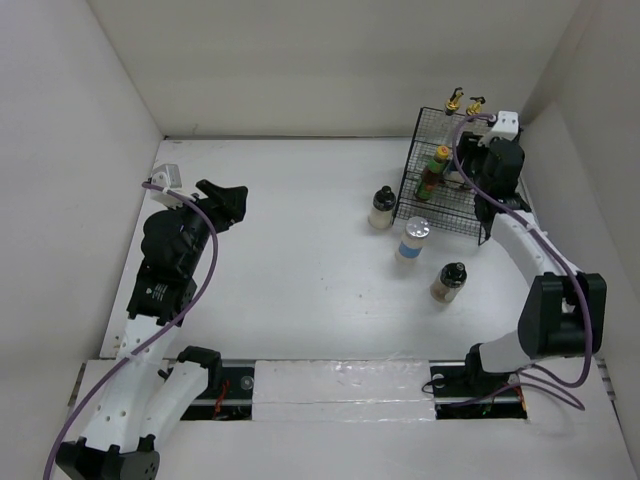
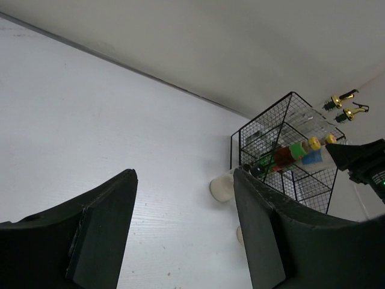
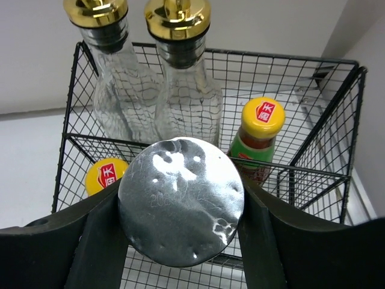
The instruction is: Organize the condiment bottles
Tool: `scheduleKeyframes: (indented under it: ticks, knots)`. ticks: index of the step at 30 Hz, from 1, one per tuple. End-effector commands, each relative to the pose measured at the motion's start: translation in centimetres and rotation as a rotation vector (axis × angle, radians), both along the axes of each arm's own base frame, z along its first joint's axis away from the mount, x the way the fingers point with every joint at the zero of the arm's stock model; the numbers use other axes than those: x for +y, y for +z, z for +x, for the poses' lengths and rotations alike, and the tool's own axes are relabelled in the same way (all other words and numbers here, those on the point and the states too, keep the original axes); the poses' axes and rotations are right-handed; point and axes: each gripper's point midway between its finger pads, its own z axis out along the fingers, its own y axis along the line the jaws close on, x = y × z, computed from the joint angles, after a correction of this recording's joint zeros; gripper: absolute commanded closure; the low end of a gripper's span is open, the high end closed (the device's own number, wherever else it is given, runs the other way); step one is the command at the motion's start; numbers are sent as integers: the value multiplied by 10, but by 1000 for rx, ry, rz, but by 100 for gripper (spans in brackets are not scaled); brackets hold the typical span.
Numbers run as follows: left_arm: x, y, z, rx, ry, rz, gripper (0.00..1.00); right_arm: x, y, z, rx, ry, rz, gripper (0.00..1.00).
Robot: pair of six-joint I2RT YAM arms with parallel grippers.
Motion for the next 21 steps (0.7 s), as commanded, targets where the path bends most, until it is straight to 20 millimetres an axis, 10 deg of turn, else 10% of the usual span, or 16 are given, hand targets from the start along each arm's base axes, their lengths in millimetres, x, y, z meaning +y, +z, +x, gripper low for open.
scheduleKeyframes:
  ticks: [1, 11, 21]
  knots:
    - [-1, 22, 0, -70, -4, -11, 39, 11, 34, 11, -119, 17, 36, 69]
    - [-3, 22, -1, -70, -17, -12, 39, 18, -25, 21, 8, 9, 62, 62]
    - [-1, 24, -2, -79, -8, -13, 39, 20, -29, 19, 23, -6, 85, 23]
